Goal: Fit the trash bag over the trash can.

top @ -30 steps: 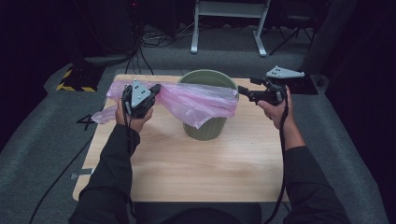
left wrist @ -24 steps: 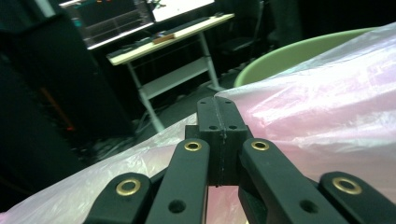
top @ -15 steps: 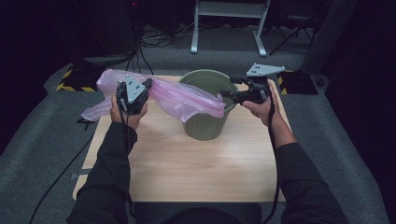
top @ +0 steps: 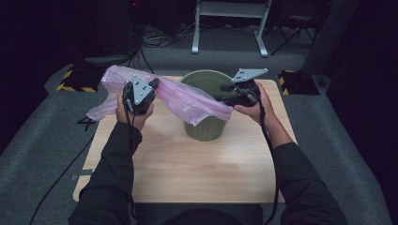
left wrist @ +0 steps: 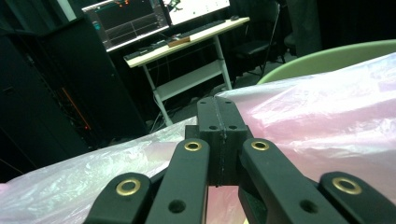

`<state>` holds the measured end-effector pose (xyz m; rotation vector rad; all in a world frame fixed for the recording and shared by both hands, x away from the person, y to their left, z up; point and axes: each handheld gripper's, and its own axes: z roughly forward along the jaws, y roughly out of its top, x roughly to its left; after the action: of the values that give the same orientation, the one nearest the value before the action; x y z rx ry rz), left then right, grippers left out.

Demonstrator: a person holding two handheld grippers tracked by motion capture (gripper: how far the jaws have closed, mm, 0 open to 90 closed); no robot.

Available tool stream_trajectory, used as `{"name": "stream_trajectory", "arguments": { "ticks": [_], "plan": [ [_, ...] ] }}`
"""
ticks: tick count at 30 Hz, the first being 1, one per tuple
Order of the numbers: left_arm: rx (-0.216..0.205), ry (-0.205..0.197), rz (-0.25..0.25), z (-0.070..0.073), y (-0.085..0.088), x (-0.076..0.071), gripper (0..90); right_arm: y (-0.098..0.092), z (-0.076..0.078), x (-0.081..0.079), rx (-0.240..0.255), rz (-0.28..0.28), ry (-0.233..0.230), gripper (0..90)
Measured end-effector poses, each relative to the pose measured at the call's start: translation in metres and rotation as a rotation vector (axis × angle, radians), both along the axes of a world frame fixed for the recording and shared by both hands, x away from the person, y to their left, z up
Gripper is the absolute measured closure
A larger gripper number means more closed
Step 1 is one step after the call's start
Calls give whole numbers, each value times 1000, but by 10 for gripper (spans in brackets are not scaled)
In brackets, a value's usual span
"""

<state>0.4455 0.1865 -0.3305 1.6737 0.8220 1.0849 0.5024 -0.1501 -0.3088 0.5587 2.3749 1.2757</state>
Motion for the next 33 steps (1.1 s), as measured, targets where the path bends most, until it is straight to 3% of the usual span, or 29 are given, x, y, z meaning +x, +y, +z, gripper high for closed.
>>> {"name": "stream_trajectory", "arguments": {
  "ticks": [4, 7, 9, 11, 14, 20, 24, 26, 28, 33],
  "plan": [
    [-16, -13, 8, 3, 2, -1, 900, 9, -1, 0, -51, 7, -24, 756],
    [-7, -19, 36, 7, 4, 0, 900, 14, 2, 1, -64, -6, -43, 767],
    [2, -22, 61, 8, 5, 2, 900, 15, 4, 2, -48, -20, -49, 707],
    [21, -24, 81, 8, 8, 5, 900, 12, 8, 3, -21, -36, -44, 587],
    [19, -18, 103, 7, 11, 7, 900, 4, 14, 4, 33, -24, -28, 526],
    [44, 9, 162, 0, 14, 19, 900, -6, 21, 0, 93, -25, -21, 375],
    [25, 15, 145, -2, 10, 19, 900, -8, 23, -7, 118, 38, -14, 365],
    [27, 11, 122, -2, 5, 17, 900, -5, 21, -9, 87, 42, -20, 397],
    [26, 1, 101, -2, -1, 14, 900, 0, 16, -9, 50, 42, -18, 503],
    [29, -9, 40, -3, -14, 6, 900, 7, 6, -5, 0, 33, 3, 588]
  ]
}}
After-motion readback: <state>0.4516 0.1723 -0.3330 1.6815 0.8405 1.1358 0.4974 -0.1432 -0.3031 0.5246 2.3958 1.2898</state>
